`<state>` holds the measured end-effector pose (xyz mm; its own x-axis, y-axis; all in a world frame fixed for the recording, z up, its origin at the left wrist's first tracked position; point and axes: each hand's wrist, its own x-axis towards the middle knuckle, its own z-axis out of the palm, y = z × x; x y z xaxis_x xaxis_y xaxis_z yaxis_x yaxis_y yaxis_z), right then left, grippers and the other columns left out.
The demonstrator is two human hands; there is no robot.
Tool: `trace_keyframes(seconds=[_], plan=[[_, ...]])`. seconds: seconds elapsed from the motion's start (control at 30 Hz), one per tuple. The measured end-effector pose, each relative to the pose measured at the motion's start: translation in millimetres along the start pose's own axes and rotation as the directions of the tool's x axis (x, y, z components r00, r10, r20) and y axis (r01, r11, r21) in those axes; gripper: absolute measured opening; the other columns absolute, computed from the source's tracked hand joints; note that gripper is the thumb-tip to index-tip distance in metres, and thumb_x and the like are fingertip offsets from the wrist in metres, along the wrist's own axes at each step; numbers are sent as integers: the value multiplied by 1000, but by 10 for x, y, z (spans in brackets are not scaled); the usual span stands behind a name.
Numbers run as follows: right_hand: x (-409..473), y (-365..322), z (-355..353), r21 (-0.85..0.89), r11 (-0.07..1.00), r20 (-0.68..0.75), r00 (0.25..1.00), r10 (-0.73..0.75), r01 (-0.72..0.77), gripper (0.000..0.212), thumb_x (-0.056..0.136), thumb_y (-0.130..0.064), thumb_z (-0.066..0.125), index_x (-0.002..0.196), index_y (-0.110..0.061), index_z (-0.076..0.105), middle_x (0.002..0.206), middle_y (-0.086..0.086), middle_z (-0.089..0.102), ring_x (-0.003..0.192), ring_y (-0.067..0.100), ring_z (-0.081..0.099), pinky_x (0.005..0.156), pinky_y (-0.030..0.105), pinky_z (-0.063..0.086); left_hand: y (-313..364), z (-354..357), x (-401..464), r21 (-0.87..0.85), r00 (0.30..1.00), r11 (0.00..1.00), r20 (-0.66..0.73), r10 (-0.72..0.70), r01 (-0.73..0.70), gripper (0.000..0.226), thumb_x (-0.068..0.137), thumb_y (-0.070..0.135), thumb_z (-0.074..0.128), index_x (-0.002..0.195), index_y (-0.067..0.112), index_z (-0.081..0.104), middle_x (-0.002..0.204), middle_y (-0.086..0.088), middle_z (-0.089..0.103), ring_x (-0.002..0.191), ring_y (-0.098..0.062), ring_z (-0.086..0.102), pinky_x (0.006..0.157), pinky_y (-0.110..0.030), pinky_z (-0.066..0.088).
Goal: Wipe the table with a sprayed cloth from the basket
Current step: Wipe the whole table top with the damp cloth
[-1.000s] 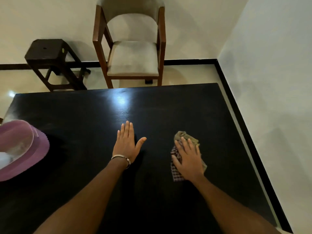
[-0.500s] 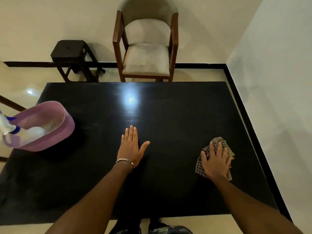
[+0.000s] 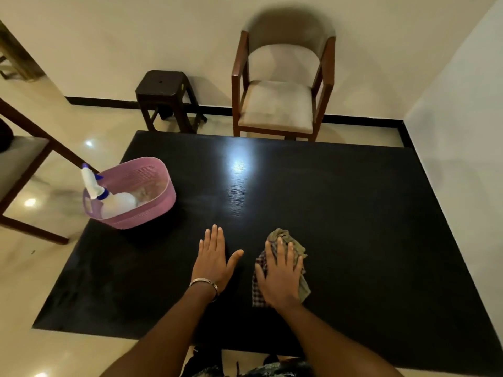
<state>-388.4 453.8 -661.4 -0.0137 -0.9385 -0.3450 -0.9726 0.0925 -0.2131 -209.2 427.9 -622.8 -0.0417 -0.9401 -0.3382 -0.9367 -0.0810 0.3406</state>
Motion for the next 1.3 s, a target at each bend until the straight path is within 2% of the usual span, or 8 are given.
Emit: trace_keyframes(seconds=[0.1, 0.27, 0.43, 0.6, 0.83, 0.97, 1.13, 1.3], plan=[[-19, -452, 77, 19, 998, 27, 998, -59, 58, 71, 99, -61, 22, 158, -34, -5, 167, 3, -9, 152, 31, -13, 120, 57, -9, -293, -115, 23, -22, 1000, 1000, 7, -7, 7, 99, 78, 76, 5, 152, 11, -8, 161, -5, -14, 147, -18, -17, 120, -37, -7], [4, -1143, 243, -9, 981, 74, 978, -195, 196, 69, 99, -62, 20, 158, -35, -3, 167, 3, -9, 152, 29, -16, 120, 54, -12, -865, -390, 119, 12, 1000, 1000, 3, 13, -13, 118, 63, 85, -20, 152, 9, -9, 161, -8, -14, 147, -21, -16, 119, -36, -8], [165, -1717, 352, -21, 951, 87, 948, -305, 308, 67, 100, -60, 22, 158, -38, -3, 166, -1, -14, 150, 26, -23, 118, 51, -18, -1353, -590, 228, 125, 994, 988, 66, 82, -90, 123, 56, 83, -32, 152, 9, -12, 161, -8, -16, 147, -21, -18, 119, -38, -8], [522, -1958, 314, -43, 938, 78, 937, -340, 344, 69, 98, -59, 31, 158, -39, 4, 167, -6, -9, 153, 26, -13, 118, 49, -16, -1679, -646, 241, 120, 988, 985, 105, 113, -125, 125, 55, 84, -31, 152, 8, -10, 161, -10, -13, 148, -23, -15, 117, -36, -10], [862, -1795, 91, -75, 990, 48, 992, -114, 117, 68, 101, -59, 29, 159, -37, 1, 168, 1, -5, 153, 32, -4, 120, 54, -6, -2061, -729, 203, 90, 994, 993, 85, 75, -83, 118, 62, 82, -23, 153, 9, -7, 162, -9, -8, 149, -22, -11, 118, -36, -7], [741, -1989, 160, -76, 995, 49, 997, -56, 60, 67, 102, -57, 26, 159, -35, -1, 167, 4, -9, 152, 35, -8, 121, 56, -7, -2225, -750, 160, 79, 998, 996, 46, 33, -36, 118, 63, 82, -24, 154, 9, -4, 162, -10, -4, 149, -22, -8, 119, -36, -5], [317, -2476, 426, -43, 976, 46, 976, -211, 213, 68, 100, -58, 27, 159, -37, 1, 168, 1, -5, 153, 31, -7, 120, 51, -11, -2443, -720, 28, 57, 1000, 998, 18, 7, -8, 116, 66, 82, -22, 154, 8, -2, 162, -10, -2, 149, -22, -8, 118, -34, -8], [41, -2947, 688, -41, 905, 98, 903, -419, 424, 65, 99, -59, 26, 158, -38, 9, 168, 1, -3, 153, 26, -12, 122, 53, -7, -2716, -754, -180, 12, 997, 997, -7, -76, 77, 104, 74, 77, -12, 153, 10, -6, 162, -7, -10, 148, -20, -14, 118, -34, -10]])
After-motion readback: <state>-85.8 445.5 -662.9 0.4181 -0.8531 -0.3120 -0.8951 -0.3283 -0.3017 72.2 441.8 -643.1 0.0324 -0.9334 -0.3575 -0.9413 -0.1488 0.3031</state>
